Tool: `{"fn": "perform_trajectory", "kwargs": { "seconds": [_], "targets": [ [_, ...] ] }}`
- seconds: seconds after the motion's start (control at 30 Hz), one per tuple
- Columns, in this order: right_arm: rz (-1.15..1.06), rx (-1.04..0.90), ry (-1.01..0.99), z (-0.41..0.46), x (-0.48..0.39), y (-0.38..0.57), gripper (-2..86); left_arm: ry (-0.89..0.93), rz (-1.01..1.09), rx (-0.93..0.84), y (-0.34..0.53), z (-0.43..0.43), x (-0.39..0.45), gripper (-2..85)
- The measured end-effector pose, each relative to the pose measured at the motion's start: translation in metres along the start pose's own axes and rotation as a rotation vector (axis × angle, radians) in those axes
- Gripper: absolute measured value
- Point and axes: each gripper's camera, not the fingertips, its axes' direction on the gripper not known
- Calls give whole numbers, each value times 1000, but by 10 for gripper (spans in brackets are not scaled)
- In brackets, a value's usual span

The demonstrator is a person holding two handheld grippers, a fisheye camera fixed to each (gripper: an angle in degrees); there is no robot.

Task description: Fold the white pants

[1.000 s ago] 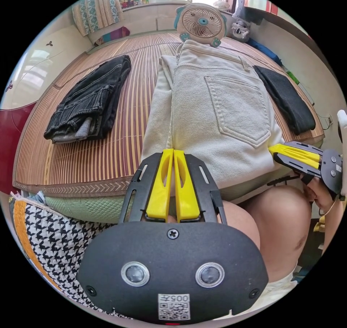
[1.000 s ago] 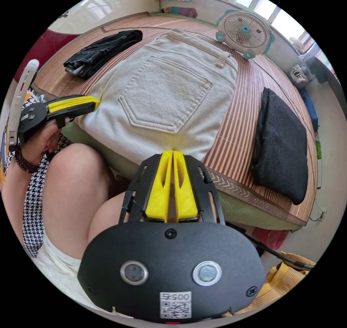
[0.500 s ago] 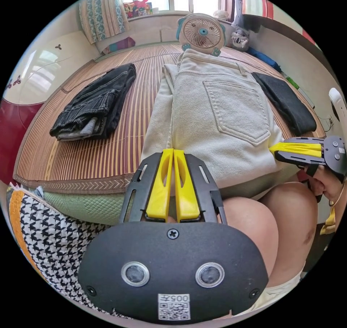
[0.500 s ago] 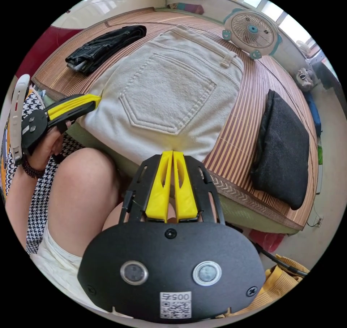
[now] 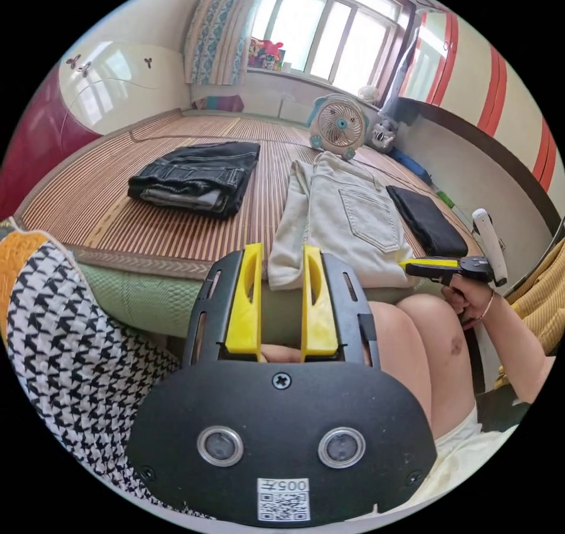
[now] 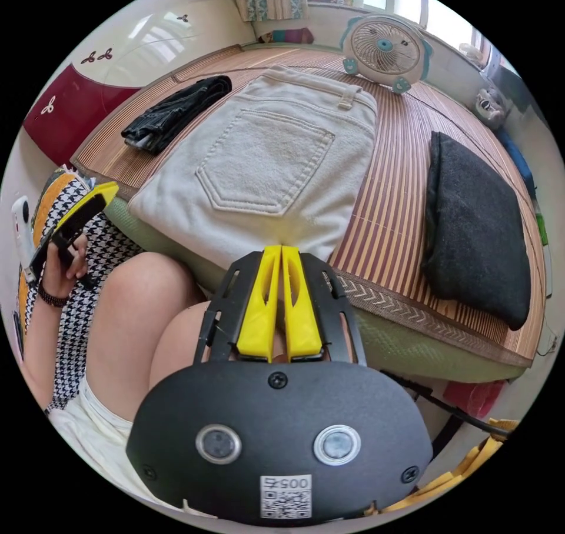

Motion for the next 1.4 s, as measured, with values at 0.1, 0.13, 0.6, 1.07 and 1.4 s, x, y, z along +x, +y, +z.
{"fn": "perform_trajectory", "kwargs": {
  "seconds": [0.1, 0.13, 0.6, 1.07, 1.4],
  "targets": [
    [17, 21, -12, -2, 5, 5, -9, 47, -14, -20, 13, 2, -13, 136],
    [20, 28, -14, -3, 6, 7, -9, 77, -6, -22, 16, 5, -16, 142],
    [33, 48, -22, -13, 24, 15, -9, 241, -118, -102, 2, 57, -58, 141],
    [54, 48, -1, -28, 46, 20, -9, 171, -10, -189, -23, 55, -37, 102],
    [113, 3, -141, -45, 68, 34, -9, 47, 126, -200, -40, 13, -8, 87]
  ]
}}
